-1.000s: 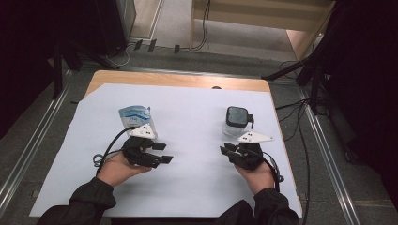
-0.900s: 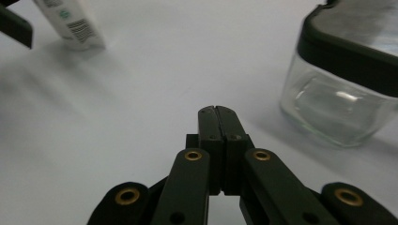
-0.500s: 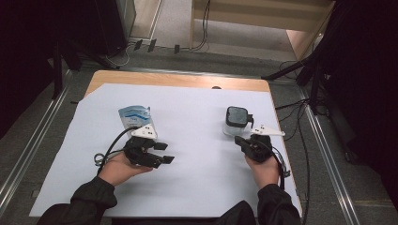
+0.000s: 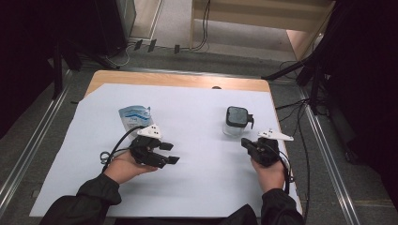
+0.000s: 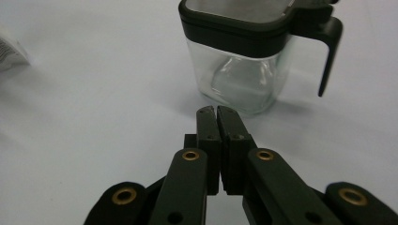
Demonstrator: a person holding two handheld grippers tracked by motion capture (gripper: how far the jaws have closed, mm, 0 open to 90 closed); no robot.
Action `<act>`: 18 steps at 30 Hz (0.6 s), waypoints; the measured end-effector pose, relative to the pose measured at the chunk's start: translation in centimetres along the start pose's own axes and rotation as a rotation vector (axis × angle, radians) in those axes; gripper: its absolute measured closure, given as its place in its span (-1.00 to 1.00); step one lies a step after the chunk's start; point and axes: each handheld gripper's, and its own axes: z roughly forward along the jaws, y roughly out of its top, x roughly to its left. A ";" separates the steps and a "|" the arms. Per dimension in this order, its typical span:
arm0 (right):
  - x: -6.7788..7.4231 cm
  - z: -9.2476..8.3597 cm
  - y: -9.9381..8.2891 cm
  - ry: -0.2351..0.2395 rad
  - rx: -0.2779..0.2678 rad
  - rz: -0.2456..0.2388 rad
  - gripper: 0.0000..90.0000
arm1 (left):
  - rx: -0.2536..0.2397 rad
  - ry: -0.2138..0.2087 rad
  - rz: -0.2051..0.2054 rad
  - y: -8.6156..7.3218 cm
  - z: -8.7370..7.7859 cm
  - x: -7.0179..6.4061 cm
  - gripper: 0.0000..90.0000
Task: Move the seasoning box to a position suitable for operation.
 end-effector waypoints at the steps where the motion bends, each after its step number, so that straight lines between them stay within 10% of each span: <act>1: -0.1 -0.3 -0.1 -0.005 -0.002 0.001 0.98 | 0.004 -0.002 0.004 0.0 0.1 0.1 -0.06; 11: -0.3 -0.3 -0.6 -0.037 -0.024 0.048 0.83 | 0.012 -0.010 -0.020 0.0 0.5 0.7 -0.07; 18: -0.4 1.4 0.3 -0.099 -0.067 0.112 0.00 | 0.017 -0.017 -0.009 -0.1 0.6 0.6 -0.08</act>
